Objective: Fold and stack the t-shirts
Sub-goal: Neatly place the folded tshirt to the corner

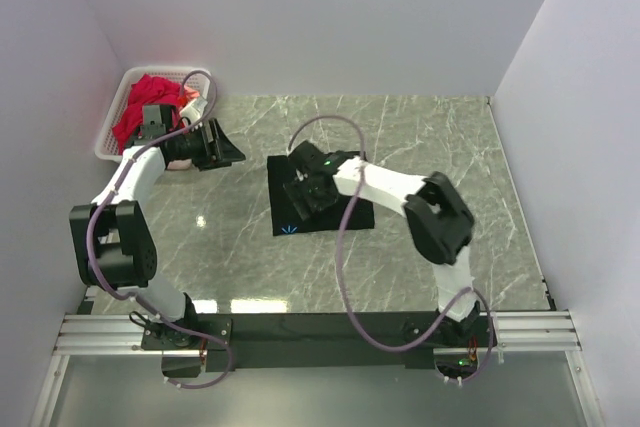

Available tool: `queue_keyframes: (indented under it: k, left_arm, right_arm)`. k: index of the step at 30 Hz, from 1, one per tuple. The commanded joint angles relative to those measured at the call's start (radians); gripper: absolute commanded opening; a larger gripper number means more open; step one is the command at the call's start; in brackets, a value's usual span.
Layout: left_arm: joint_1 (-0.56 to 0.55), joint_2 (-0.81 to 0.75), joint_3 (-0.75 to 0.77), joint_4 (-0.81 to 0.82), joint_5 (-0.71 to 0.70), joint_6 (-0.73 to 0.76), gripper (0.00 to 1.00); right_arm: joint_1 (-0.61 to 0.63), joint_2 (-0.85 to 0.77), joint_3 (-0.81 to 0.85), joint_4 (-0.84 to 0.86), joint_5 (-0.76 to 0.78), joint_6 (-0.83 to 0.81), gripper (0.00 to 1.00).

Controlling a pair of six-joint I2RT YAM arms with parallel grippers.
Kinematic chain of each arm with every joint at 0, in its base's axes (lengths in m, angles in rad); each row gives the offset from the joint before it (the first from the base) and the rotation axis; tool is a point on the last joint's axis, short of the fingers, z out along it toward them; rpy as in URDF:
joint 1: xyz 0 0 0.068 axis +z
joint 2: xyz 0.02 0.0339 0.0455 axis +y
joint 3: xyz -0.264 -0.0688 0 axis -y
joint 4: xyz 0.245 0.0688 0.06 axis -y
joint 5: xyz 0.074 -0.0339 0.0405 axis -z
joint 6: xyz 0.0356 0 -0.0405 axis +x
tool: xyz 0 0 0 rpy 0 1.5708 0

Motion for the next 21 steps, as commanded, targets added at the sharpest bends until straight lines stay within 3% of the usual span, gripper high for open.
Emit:
queue_keyframes:
  k: [1,7,13,21]
  left_arm:
    - [0.000,-0.043,-0.004,-0.016,-0.036,-0.005,0.70]
    - [0.008,-0.060,-0.032,-0.008,-0.048,0.022,0.69]
    - [0.011,-0.037,-0.018,-0.003,-0.039,0.041,0.69]
    - [0.013,0.058,0.054,-0.019,-0.013,0.061,0.68]
  right_arm:
    - [0.005,0.063,0.071,-0.057,0.115,0.058,0.88]
    - [-0.064,0.156,0.070,-0.063,0.079,0.049,0.88]
    - [-0.228,0.094,-0.040,-0.065,0.029,-0.035,0.88]
    - [-0.474,-0.064,-0.239,-0.057,-0.032,-0.391,0.88]
